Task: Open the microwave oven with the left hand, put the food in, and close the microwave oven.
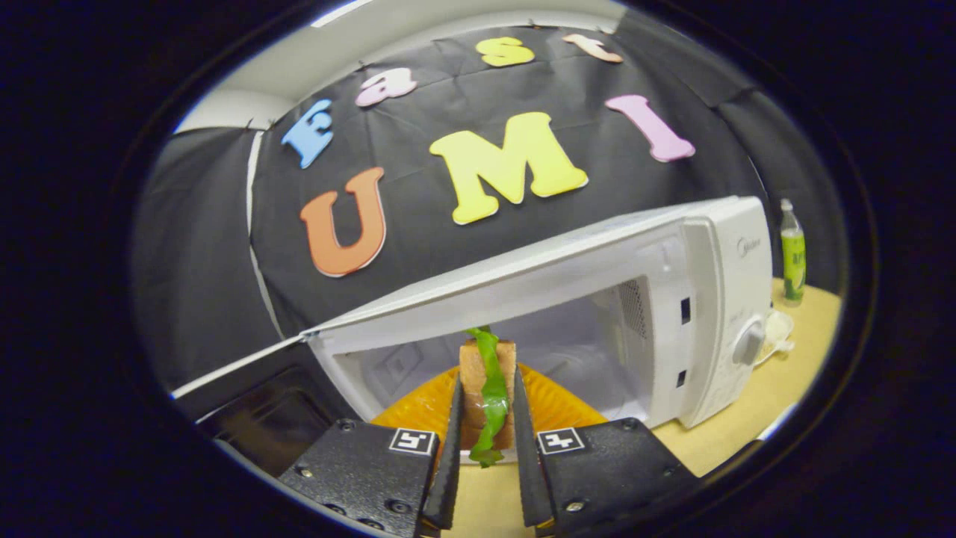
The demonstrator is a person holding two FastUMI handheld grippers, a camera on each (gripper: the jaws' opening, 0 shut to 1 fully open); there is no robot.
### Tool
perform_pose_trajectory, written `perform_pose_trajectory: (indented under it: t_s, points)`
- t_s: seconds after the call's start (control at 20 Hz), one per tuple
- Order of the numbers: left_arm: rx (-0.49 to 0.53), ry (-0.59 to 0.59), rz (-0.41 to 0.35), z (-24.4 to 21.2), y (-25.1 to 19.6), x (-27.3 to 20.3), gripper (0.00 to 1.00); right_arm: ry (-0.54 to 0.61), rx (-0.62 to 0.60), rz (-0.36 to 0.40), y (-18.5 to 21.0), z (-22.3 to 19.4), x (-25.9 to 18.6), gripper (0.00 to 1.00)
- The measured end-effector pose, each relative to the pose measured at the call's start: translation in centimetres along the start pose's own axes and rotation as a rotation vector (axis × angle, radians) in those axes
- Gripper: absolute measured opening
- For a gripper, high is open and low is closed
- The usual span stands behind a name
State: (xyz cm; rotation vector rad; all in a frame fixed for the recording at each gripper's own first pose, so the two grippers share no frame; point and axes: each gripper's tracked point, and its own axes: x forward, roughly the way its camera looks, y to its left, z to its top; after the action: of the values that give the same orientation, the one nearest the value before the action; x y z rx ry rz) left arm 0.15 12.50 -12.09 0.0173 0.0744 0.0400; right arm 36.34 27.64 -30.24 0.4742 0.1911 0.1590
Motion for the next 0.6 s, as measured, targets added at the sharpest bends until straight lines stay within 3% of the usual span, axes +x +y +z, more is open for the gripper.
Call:
perform_pose_trajectory:
  t_s: [0.25, 0.3, 0.35, 0.4, 0.45, 0.5, 0.55, 0.6]
  points:
    - [-0.033, 0.001, 0.026, 0.2, 1.0, 0.6, 0.95, -0.123, 0.326, -0.197, -3.2, 0.2, 4.6, 0.36]
    - [-0.045, 0.007, 0.031, 0.0, 1.2, 0.8, 0.95, -0.129, 0.367, -0.219, -3.3, 0.0, 5.5, 0.29]
    - [-0.057, 0.011, 0.034, 0.0, 1.2, 0.8, 0.95, -0.134, 0.411, -0.232, -3.2, -0.3, 6.2, 0.37]
    - [-0.064, 0.015, 0.039, 0.0, 1.4, 0.9, 0.95, -0.119, 0.459, -0.242, -3.0, -0.9, 6.8, 0.29]
    - [-0.064, 0.021, 0.047, -0.2, 1.6, 1.0, 0.95, -0.092, 0.505, -0.249, -2.9, -1.8, 7.3, 0.38]
    - [-0.063, 0.022, 0.058, -0.4, 2.0, 1.1, 0.95, -0.087, 0.545, -0.253, -2.8, -2.1, 7.6, 0.30]
    - [-0.064, 0.021, 0.065, -0.3, 2.2, 1.1, 0.95, -0.081, 0.562, -0.263, -3.1, -2.4, 7.8, 0.39]
    - [-0.067, 0.022, 0.064, -0.4, 2.1, 1.2, 0.95, -0.079, 0.557, -0.274, -3.5, -2.8, 7.8, 0.39]
